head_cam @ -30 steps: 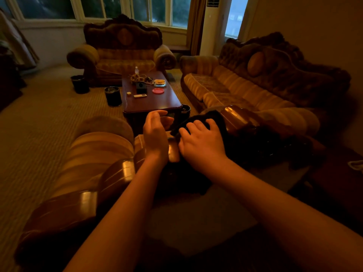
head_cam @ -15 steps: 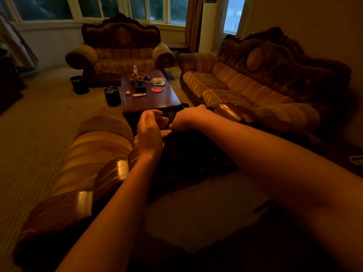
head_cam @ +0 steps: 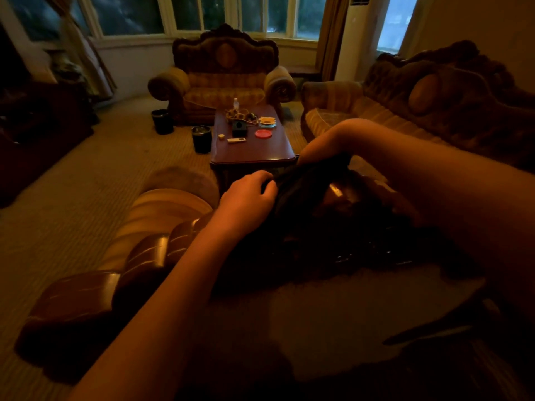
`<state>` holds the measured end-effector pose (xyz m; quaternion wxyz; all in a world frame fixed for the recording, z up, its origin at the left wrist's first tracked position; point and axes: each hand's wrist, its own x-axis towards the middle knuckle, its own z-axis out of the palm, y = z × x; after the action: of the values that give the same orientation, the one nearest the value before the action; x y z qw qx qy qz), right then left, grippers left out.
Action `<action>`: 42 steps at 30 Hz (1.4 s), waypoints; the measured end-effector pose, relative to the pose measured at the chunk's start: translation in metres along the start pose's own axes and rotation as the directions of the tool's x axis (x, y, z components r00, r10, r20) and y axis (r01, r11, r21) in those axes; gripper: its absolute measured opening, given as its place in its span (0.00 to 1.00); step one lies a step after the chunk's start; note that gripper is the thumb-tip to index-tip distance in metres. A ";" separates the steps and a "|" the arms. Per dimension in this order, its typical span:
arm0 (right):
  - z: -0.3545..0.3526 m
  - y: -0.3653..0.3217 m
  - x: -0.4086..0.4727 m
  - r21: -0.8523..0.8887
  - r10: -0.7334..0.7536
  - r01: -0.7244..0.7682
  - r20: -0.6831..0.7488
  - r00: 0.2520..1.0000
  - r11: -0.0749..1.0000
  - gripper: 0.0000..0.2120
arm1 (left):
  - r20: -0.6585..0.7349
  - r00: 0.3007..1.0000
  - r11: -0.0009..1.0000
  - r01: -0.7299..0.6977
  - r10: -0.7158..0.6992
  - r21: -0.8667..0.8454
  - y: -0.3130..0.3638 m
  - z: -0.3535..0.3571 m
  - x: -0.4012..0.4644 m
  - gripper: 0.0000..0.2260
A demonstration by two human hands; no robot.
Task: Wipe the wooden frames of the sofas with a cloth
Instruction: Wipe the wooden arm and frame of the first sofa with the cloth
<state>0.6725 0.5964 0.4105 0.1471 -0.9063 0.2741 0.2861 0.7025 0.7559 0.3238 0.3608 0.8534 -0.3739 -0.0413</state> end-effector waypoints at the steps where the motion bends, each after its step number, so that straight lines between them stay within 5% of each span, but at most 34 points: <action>1: -0.001 0.005 0.005 0.016 -0.039 0.039 -0.003 0.999 0.999 0.12 | -0.014 1.000 1.000 0.014 -0.014 0.002 0.008 0.003 0.005 0.14; 8: 0.005 0.016 0.033 0.227 -0.412 0.387 0.072 0.908 0.894 0.12 | -0.035 0.938 0.938 0.347 -0.346 0.014 0.047 0.018 0.041 0.07; 12: 0.014 0.035 0.045 0.652 -0.420 0.356 -0.062 0.905 0.670 0.10 | -0.099 0.891 0.886 0.452 -0.443 0.100 0.062 0.016 0.036 0.12; 14: 0.015 0.047 0.042 0.693 -0.454 0.365 -0.061 0.889 0.622 0.08 | -0.097 0.884 0.876 0.467 -0.458 0.121 0.071 0.014 0.032 0.12; 21: 0.016 0.082 0.033 0.499 -0.635 0.586 -0.089 0.767 0.638 0.17 | 0.007 0.916 0.911 0.399 -0.402 0.105 0.096 0.018 0.035 0.11; 27: 0.022 0.074 0.035 0.178 -0.676 0.715 -0.237 0.698 0.676 0.13 | -0.135 0.887 0.893 0.449 -0.442 0.021 0.096 0.033 0.034 0.14; 32: 0.015 0.052 0.045 0.410 -0.811 0.771 -0.115 0.574 0.488 0.17 | -0.400 0.743 0.817 0.576 -0.537 -0.029 0.089 0.041 0.034 0.11; 37: 0.015 0.051 0.065 0.560 -0.858 0.691 0.073 0.509 0.457 0.15 | -0.601 0.532 0.671 0.742 -0.596 -0.008 0.108 0.046 0.040 0.09; 42: 0.023 0.093 0.095 0.274 -0.902 0.877 -0.069 0.427 0.394 0.17 | -0.554 0.426 0.549 0.833 -0.715 -0.068 0.150 0.064 0.053 0.10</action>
<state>0.6739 0.4922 0.3245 0.4103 -0.8690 -0.2228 0.1640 0.6274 0.6135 0.3841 0.2914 0.9380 0.1743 0.0702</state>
